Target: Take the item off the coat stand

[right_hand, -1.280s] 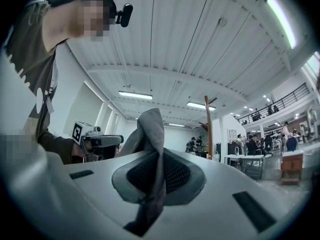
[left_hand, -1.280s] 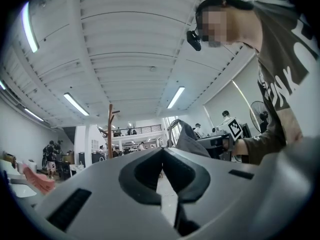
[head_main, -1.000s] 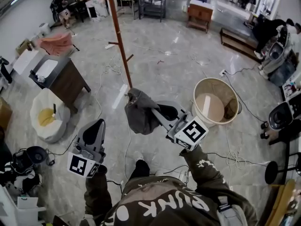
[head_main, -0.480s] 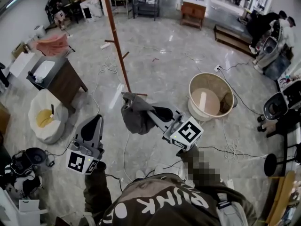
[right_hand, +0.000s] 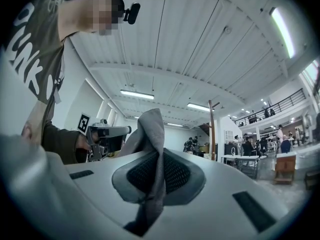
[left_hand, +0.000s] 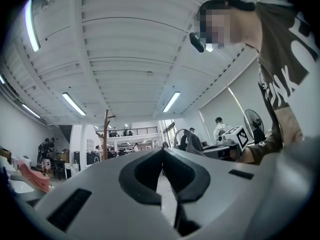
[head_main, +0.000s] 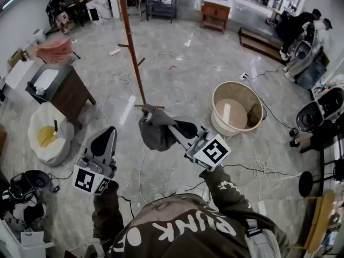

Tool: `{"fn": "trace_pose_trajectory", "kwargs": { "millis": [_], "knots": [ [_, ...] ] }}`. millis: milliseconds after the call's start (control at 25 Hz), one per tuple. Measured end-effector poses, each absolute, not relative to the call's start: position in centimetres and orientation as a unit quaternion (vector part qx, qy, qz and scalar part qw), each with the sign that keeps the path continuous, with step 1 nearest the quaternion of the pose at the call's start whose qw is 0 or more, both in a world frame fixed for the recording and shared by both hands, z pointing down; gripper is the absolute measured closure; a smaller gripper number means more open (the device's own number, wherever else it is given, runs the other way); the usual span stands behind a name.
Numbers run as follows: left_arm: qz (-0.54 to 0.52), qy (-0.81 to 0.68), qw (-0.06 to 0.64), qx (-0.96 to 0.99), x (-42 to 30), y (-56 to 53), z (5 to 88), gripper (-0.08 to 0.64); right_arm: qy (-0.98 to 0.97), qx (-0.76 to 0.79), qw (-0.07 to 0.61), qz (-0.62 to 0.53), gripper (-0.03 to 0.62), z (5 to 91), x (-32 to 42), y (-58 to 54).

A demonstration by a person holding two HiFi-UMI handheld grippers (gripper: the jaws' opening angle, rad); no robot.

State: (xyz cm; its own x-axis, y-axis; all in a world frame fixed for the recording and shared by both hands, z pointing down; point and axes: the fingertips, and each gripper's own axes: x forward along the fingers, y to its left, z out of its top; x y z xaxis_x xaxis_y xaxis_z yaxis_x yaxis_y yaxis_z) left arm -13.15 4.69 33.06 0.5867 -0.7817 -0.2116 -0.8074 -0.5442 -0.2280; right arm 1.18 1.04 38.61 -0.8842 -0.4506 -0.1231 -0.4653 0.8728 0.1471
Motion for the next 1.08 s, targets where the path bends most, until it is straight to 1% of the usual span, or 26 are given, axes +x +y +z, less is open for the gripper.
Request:
{"fn": "trace_pose_trajectory", "kwargs": {
  "millis": [280,520,800,1080],
  "knots": [
    [0.045,0.448,0.158,-0.879,-13.6,4.6,32.8,0.557,0.965,-0.24,0.047,0.095,0.569,38.2,0.9,0.8],
    [0.041,0.447,0.161,-0.879,-12.5,4.5,32.8,0.557,0.964,-0.243,0.047,0.099,0.571,38.3,2.0,0.4],
    [0.04,0.449,0.162,-0.878,-14.1,4.2,32.3,0.557,0.964,-0.242,0.045,0.1,0.571,37.8,0.6,-0.1],
    [0.04,0.449,0.163,-0.877,-14.2,3.7,31.9,0.557,0.964,-0.243,0.047,0.101,0.571,37.3,0.6,-0.5]
  ]
}}
